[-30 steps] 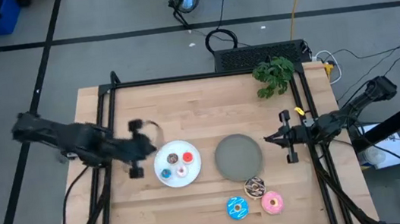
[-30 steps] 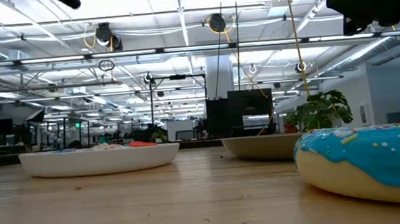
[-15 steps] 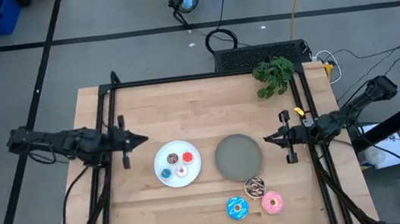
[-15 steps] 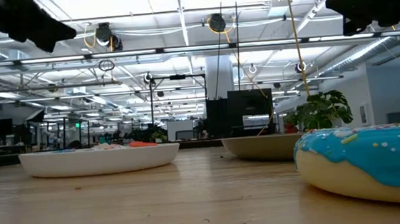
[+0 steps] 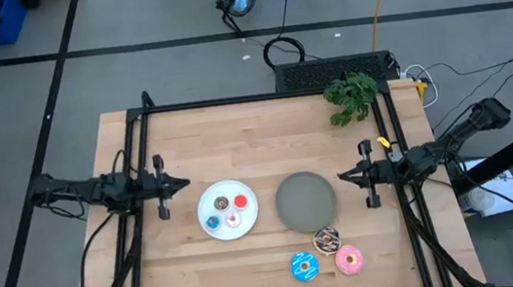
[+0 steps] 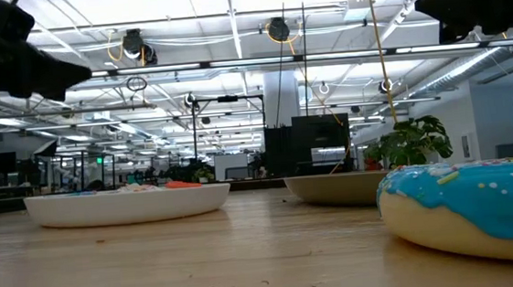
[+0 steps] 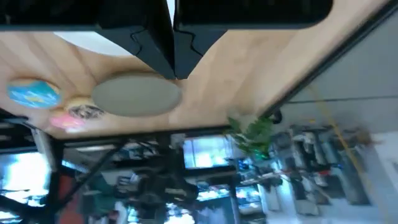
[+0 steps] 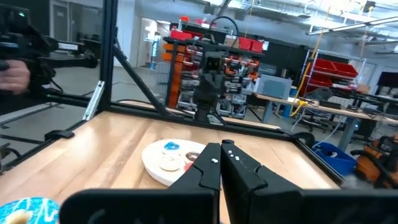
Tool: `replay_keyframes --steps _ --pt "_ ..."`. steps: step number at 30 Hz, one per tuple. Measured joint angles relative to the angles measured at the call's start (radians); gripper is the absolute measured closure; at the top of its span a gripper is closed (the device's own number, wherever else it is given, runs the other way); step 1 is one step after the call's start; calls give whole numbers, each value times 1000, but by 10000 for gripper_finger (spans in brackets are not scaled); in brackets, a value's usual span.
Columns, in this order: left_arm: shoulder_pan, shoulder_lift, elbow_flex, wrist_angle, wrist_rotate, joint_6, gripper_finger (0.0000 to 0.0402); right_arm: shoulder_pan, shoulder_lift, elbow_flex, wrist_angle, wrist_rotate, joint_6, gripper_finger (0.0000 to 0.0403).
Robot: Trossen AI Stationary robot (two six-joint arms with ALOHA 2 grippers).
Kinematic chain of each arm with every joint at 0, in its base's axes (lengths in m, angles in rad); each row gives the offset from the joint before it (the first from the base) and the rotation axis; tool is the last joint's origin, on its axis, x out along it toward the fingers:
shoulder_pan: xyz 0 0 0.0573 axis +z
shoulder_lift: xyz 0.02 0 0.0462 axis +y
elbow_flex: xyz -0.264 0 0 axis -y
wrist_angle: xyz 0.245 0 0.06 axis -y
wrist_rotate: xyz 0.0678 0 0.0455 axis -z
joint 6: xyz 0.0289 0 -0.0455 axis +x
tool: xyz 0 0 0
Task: Pick & Place donuts
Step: Put the big pink donut on the gray plate
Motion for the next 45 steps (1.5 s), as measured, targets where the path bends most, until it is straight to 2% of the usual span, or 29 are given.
replay_keyframes --steps 4,8,10,14,17,20,23,26,30,38,42,45 --pt "-1 10 -2 1 45 2 398 -17 16 0 -10 66 1 403" --pt "0 17 -2 5 -15 32 397 -16 66 13 27 198 19 403" --pt "0 18 -5 23 -54 28 388 -13 105 76 0 265 77 403" --pt "0 17 -5 95 -134 19 369 13 235 285 -201 304 99 403" --pt "0 19 -5 49 -140 -8 362 42 364 484 -383 340 122 403" --pt "0 20 -4 17 -139 -23 361 71 500 690 -601 406 203 403" --pt "0 27 -4 14 -142 -2 360 97 646 904 -844 411 344 403" --pt "0 32 -3 12 -143 -18 360 140 787 1086 -1058 361 452 403" --pt "0 31 -3 14 -144 -23 360 194 945 1193 -1223 259 549 403" --pt "0 32 -5 51 -145 -30 360 284 1121 1209 -1321 -5 858 403" --pt "0 32 -5 49 -145 -30 360 324 1164 1209 -1454 -139 1019 403" --pt "0 32 -5 49 -145 -30 360 338 1171 1209 -1516 -142 1100 403"
